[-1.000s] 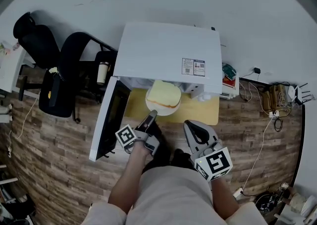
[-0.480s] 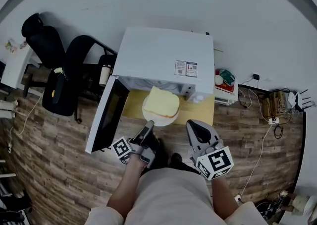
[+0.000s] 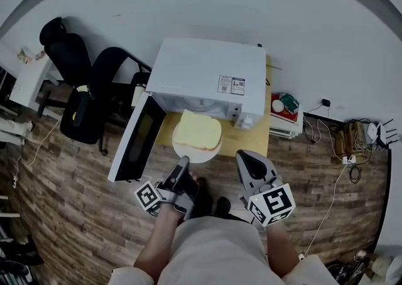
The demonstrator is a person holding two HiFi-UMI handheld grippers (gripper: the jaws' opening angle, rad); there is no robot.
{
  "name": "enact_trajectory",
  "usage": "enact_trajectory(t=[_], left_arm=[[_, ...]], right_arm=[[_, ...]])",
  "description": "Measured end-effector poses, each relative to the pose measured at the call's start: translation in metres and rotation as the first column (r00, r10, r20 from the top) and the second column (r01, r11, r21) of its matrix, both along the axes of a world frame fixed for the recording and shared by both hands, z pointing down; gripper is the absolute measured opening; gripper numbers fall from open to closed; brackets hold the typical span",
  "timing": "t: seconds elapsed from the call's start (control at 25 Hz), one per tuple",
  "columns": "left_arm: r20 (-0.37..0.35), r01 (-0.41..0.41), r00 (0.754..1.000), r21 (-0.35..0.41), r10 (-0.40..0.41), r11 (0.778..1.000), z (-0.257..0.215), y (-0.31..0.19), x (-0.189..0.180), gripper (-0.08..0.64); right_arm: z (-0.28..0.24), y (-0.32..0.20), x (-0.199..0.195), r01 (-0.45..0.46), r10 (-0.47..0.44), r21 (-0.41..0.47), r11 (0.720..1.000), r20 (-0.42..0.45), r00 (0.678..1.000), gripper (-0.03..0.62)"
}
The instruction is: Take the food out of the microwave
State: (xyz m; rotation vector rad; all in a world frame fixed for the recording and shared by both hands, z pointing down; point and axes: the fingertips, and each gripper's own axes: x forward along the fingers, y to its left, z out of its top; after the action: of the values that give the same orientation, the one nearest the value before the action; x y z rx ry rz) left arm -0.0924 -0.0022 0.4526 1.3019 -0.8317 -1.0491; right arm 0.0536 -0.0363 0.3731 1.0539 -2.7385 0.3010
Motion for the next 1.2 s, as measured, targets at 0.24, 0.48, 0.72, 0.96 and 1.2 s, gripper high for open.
enact_trajectory(t=[0.24, 0.48, 0.72, 0.96, 1.2], left_arm=[[0.039, 0.067, 0.997, 0.01, -0.067, 0.998, -0.022, 0.009, 0.008, 0.011], [0.039, 0.091, 0.995, 0.027, -0.092, 0.995, -0.043, 0.013, 0.027, 0.011], [0.049, 0.094, 0.994, 0.044, -0.096, 0.995, -0.056, 0.015, 0.043, 0.011], [0.052, 0.108, 0.992, 0.053, -0.111, 0.993, -0.06, 0.022, 0.05, 0.011], [0.054, 0.101, 0.993, 0.055, -0.104, 0.993, -0.062, 0.029, 0.054, 0.011]], right_arm=[[-0.011, 0.016, 0.007, 0.025, -0.025, 0.025, 0.999, 0.018, 1.0, -0.002], [-0.015, 0.033, 0.014, 0.056, -0.057, 0.036, 0.998, 0.016, 0.998, -0.002], [-0.02, 0.044, 0.019, 0.073, -0.074, 0.047, 0.996, 0.021, 0.997, -0.002], [-0.024, 0.054, 0.019, 0.089, -0.09, 0.062, 0.994, 0.016, 0.996, -0.002], [-0.027, 0.059, 0.018, 0.094, -0.095, 0.061, 0.994, 0.015, 0.995, -0.002]])
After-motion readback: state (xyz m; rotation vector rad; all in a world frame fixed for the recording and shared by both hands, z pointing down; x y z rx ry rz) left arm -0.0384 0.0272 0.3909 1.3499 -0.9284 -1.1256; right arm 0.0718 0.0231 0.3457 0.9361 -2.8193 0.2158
